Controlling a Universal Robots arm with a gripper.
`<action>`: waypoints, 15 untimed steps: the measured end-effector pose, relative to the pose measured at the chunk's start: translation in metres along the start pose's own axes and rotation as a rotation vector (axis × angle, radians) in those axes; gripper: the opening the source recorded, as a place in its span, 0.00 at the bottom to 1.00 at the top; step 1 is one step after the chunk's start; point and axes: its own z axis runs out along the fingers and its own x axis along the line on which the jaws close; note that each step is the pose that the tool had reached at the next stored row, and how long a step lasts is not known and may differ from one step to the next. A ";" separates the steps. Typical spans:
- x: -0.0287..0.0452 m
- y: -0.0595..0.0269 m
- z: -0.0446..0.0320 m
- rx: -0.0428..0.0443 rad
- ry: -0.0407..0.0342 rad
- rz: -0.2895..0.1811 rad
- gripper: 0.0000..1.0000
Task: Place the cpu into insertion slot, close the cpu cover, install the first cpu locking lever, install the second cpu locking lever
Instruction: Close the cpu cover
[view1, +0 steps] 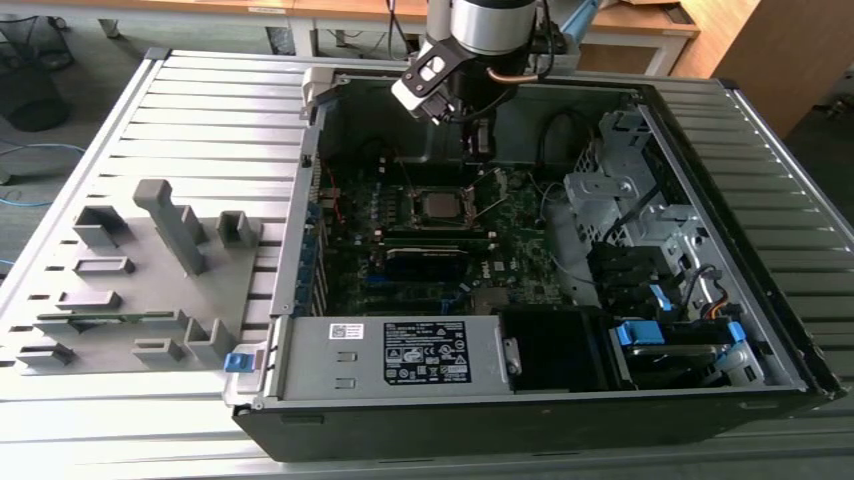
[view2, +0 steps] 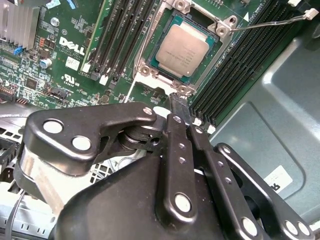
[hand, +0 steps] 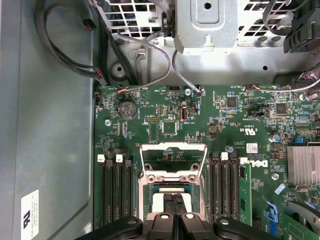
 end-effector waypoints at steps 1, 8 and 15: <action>0.0000 0.0000 -0.0003 0.0001 -0.0002 0.000 0.11; 0.0000 0.0001 -0.0014 0.0000 0.0001 0.000 0.11; 0.0001 0.0044 -0.0012 0.0000 0.0000 0.000 0.11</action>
